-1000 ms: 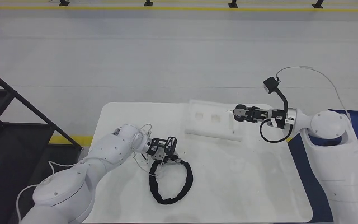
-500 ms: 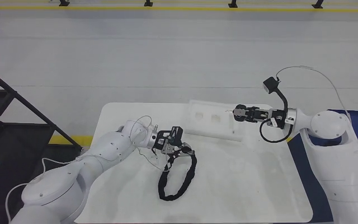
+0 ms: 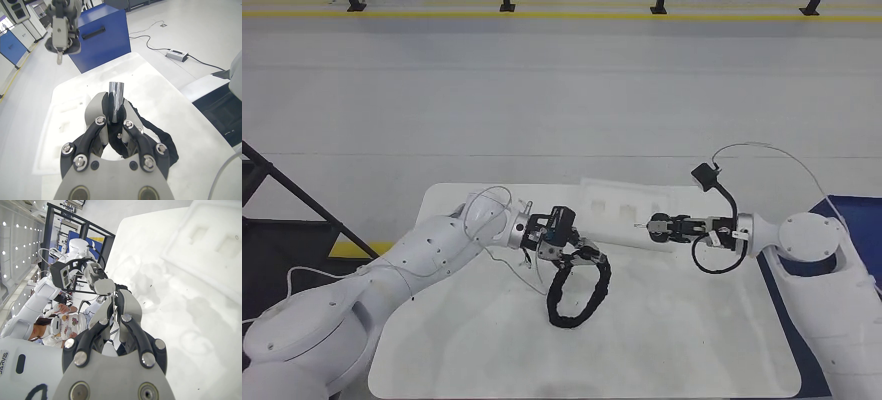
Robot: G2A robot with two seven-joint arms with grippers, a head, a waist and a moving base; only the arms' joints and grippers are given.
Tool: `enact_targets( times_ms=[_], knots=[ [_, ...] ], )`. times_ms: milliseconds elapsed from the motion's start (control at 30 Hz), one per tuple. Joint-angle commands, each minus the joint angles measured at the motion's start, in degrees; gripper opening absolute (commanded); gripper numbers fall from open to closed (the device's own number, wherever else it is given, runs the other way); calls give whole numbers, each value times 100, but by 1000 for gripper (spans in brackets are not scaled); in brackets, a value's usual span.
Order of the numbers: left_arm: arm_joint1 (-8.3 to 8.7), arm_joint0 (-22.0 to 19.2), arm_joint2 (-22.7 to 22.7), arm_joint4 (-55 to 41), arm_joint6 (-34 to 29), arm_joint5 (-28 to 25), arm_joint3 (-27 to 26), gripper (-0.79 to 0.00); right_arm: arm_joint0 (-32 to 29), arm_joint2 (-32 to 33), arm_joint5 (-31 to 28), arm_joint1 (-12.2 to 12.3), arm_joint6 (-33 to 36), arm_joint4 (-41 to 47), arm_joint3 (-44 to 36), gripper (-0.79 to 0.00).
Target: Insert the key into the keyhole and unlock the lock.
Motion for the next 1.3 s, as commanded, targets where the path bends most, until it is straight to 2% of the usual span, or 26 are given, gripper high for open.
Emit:
enact_targets(
  times_ms=[0,400,533,967,1067,1133,1267],
  knots=[
    [9,-68,-1,-60,-5,-5,-76,-785,-50,16,48,23,44,-117,-67,-785],
    [23,-300,0,-273,201,201,-271,-785,-470,715,727,260,879,-370,-1369,-785],
    [-14,-282,0,-367,227,227,-289,-785,-604,891,693,311,925,-379,-1858,-785],
    [-14,-282,0,-367,227,227,-289,-785,-618,892,698,311,888,-386,-1861,-785],
    [-10,25,-90,-685,255,267,-351,-785,-715,873,850,336,821,-596,-2172,-785],
    [-19,73,-130,-615,18,309,-338,-785,-744,905,1051,363,861,-779,-2462,-785],
    [-95,146,-192,-501,-1,262,-464,-785,-788,926,1555,420,951,-1286,-3221,-785]
  ],
)
